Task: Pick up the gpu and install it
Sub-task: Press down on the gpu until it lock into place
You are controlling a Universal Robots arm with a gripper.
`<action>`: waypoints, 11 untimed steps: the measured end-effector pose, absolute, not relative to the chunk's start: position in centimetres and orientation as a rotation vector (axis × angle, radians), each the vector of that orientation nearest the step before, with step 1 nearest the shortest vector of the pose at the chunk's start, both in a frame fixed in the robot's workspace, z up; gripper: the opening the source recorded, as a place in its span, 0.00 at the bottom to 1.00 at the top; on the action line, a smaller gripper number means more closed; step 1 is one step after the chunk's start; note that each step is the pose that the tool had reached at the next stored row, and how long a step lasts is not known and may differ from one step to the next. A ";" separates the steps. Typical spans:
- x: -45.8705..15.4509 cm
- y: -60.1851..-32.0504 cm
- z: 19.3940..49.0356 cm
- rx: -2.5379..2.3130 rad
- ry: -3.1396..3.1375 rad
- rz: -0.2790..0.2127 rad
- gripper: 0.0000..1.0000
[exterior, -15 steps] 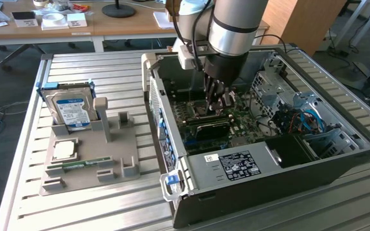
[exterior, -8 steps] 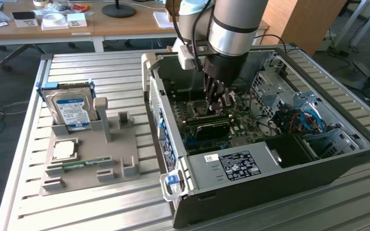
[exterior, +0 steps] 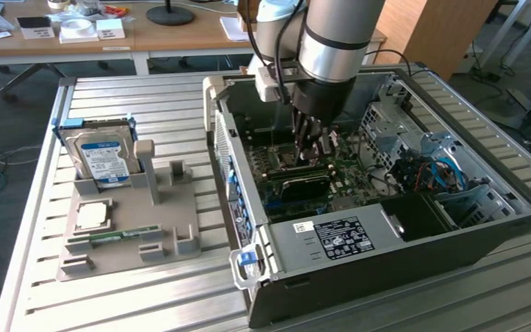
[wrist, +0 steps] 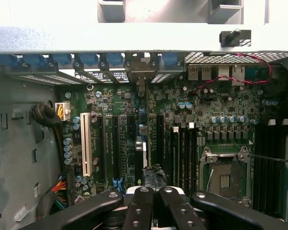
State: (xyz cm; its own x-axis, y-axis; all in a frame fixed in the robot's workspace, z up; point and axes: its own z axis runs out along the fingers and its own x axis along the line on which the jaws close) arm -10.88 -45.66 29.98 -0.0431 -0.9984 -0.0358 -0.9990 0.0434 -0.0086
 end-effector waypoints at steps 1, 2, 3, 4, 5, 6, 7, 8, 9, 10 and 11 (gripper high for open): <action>-10.9 -45.7 29.9 -2.151 2.246 0.029 0.11; -10.9 -45.7 29.8 -2.151 2.246 0.029 0.11; -10.9 -45.7 29.7 -2.151 2.246 0.029 0.11; -10.9 -45.7 29.7 -2.151 2.246 0.029 0.11; -10.9 -45.7 29.6 -2.151 2.246 0.029 0.11; -10.9 -45.7 29.6 -2.151 2.246 0.029 0.11; -10.9 -45.7 29.6 -2.151 2.246 0.029 0.11; -10.9 -45.7 29.6 -2.151 2.246 0.029 0.11; -10.9 -45.7 29.6 -2.151 2.246 0.029 0.11; -10.9 -45.6 29.6 -2.150 2.246 0.029 0.11; -10.9 -45.6 29.6 -2.150 2.246 0.029 0.11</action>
State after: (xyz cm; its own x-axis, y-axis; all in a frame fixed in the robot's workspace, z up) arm -10.88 -45.60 29.60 -0.0432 -0.9984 -0.0362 -0.9990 0.0435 -0.0088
